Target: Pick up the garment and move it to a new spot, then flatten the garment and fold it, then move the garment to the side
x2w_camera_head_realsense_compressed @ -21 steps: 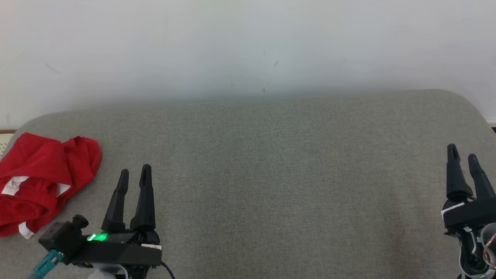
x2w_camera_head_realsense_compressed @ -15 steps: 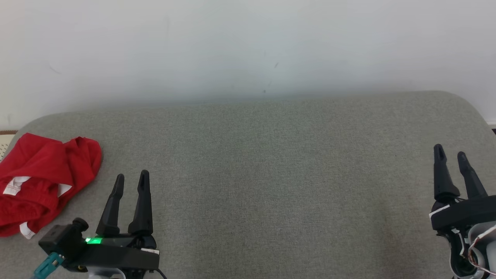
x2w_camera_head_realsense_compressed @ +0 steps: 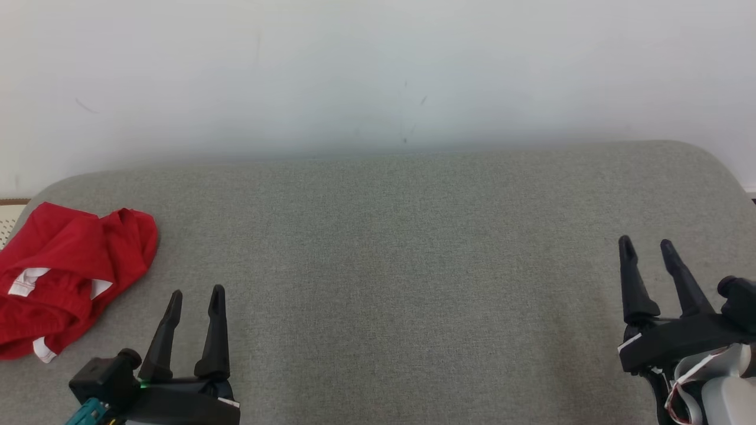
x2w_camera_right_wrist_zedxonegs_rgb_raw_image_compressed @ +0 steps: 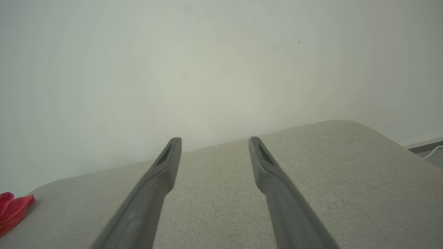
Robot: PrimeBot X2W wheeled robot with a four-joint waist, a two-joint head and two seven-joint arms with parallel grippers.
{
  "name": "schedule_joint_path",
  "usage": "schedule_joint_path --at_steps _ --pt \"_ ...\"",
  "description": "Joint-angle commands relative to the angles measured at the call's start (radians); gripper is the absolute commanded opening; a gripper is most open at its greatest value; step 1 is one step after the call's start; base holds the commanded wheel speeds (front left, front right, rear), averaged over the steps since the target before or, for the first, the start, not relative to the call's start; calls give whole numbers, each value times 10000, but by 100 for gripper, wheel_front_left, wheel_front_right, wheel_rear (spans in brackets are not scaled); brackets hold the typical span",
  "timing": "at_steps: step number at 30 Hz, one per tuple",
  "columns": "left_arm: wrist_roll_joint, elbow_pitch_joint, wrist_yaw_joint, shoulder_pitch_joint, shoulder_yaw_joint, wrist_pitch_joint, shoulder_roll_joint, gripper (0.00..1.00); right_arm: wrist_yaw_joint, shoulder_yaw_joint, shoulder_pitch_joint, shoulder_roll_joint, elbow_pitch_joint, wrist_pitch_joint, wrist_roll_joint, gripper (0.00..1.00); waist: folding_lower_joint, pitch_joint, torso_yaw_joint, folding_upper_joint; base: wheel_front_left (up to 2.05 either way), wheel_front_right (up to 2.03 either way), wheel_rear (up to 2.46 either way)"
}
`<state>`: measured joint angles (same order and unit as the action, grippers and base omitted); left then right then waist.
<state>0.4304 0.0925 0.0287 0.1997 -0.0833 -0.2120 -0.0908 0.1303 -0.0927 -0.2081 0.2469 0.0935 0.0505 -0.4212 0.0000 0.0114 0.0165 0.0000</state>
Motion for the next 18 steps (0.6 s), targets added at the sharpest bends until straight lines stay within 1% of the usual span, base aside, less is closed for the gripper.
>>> schedule_joint_path --at_steps 1,11,18 --pt "-259 -95 -56 -40 80 3 -17 100 5 -96 43 52 -99 106 184 100 0 0 5 0 0 0 0" --pt "-1336 -141 -348 -319 332 6 -21 100 6 -494 395 -132 -62 488 1174 100 0 31 56 0 0 0 0" --pt "-2305 -199 -488 -318 235 51 -125 100 6 -722 603 -283 -99 710 1792 100 0 45 53 0 0 0 0"
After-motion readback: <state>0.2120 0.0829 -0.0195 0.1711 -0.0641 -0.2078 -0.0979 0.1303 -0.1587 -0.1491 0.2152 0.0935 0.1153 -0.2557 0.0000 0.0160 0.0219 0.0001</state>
